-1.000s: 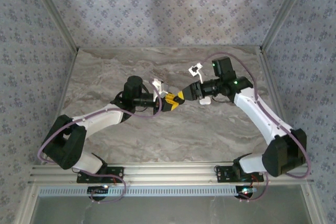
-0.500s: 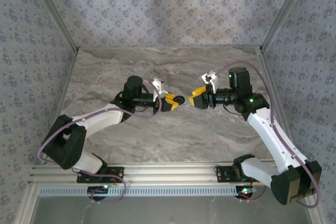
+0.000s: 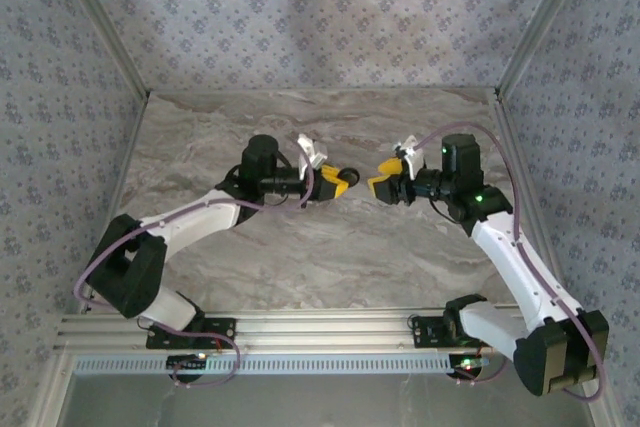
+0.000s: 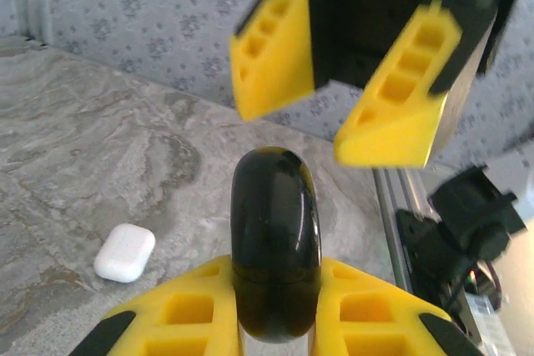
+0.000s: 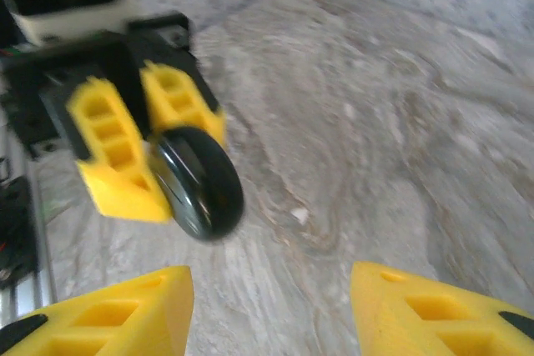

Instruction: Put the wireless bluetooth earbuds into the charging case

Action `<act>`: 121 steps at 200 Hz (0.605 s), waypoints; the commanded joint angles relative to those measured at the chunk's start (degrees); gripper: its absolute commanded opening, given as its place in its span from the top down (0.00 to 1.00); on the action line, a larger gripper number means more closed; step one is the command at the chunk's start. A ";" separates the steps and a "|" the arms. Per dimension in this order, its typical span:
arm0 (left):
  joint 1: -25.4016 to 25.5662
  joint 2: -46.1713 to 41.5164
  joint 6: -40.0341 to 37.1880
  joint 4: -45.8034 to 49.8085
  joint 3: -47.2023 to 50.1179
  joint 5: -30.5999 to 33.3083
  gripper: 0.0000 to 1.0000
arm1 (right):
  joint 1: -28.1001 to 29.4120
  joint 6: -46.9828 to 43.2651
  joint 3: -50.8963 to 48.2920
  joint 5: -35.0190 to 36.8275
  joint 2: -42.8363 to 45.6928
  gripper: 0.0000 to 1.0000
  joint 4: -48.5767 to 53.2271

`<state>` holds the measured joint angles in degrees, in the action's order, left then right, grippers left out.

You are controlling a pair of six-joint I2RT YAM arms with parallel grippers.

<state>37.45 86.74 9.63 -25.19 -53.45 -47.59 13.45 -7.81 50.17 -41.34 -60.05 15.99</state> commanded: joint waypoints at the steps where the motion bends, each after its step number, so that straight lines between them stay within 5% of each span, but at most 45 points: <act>1: 1.64 2.81 8.06 6.16 -4.32 6.11 0.89 | -3.30 11.99 -1.76 4.55 -0.24 0.46 -3.41; 66: 5.76 15.64 27.47 23.95 -19.28 21.18 0.89 | -9.75 27.32 -6.59 20.22 4.28 0.51 2.02; 121: 7.17 26.51 36.21 30.61 -29.32 21.72 0.88 | -9.94 28.59 -10.22 21.86 10.23 0.51 4.47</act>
<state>44.07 109.89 39.20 -0.40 -78.41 -27.29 3.70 18.59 41.01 -21.82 -51.66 17.87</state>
